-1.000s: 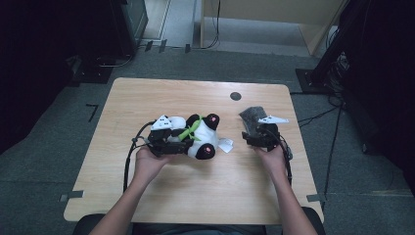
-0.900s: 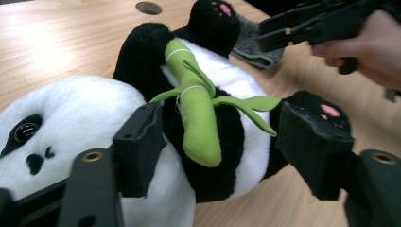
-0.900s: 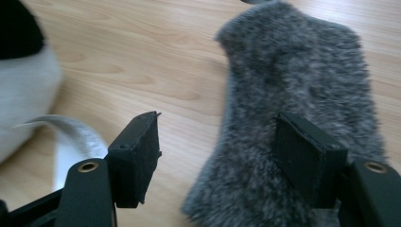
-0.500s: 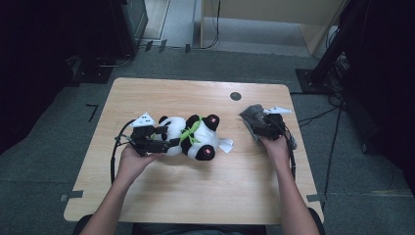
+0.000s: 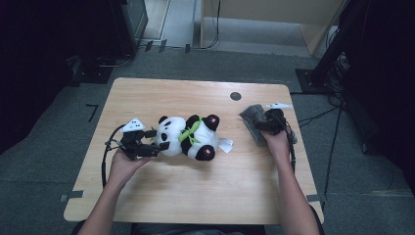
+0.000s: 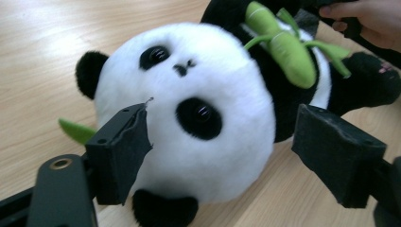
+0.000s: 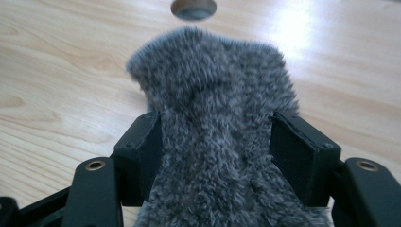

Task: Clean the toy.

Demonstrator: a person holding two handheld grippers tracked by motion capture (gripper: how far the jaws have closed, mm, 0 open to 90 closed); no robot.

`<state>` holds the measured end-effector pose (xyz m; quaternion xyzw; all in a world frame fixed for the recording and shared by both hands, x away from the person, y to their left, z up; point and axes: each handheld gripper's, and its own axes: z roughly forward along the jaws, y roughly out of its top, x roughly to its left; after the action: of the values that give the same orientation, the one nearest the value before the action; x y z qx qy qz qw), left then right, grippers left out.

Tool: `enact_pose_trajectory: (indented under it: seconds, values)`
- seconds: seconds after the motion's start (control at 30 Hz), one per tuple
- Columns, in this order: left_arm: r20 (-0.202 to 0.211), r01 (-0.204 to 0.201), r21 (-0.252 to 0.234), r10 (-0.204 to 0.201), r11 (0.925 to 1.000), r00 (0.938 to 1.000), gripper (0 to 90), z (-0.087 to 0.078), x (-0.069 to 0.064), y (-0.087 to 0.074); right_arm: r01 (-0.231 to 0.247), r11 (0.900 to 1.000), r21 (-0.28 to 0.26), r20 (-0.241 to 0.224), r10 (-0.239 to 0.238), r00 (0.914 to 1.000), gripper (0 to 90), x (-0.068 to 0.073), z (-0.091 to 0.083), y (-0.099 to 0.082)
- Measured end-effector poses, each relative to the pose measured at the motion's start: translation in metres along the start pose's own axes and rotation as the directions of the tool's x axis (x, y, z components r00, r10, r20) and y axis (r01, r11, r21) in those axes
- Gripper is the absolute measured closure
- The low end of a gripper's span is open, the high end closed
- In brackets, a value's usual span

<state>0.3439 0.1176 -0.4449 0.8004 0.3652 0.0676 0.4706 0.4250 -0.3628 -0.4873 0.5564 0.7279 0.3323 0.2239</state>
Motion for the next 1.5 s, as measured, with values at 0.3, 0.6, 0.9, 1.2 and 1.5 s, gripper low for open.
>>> enact_pose_trajectory:
  seconds: [0.3, 0.6, 0.9, 1.2, 1.5]
  values:
    - [0.007, -0.003, -0.045, 0.003, 0.999, 1.0, 14.1, 0.002, 0.01, -0.008, -0.002, 0.9964, 0.084, -0.052, 0.007, 0.9986, 45.8, 0.001, 0.018, -0.009]
    - [-0.008, 0.019, 0.049, -0.018, 0.9986, 0.9998, 2.3, 0.029, 0.016, -0.009, -0.007, 0.9982, 0.059, -0.066, 0.011, 0.9978, 48.8, -0.002, 0.017, -0.013]
    - [-0.022, -0.015, 0.057, 0.016, 0.9983, 0.9996, 0.0, 0.039, 0.017, -0.015, 0.055, 0.9977, 0.041, -0.021, -0.054, 0.9983, 47.2, 0.004, 0.019, -0.017]
    - [-0.025, -0.007, 0.044, 0.008, 0.999, 0.9996, 15.9, 0.037, 0.018, -0.022, 0.025, 0.9993, 0.027, 0.001, -0.025, 0.9997, 71.5, -0.001, 0.014, -0.019]
    - [-0.041, 0.004, 0.035, -0.003, 0.9994, 0.9992, 27.2, 0.035, 0.015, -0.023, -0.063, 0.9979, 0.016, -0.089, 0.064, 0.994, 74.9, -0.007, 0.003, -0.013]
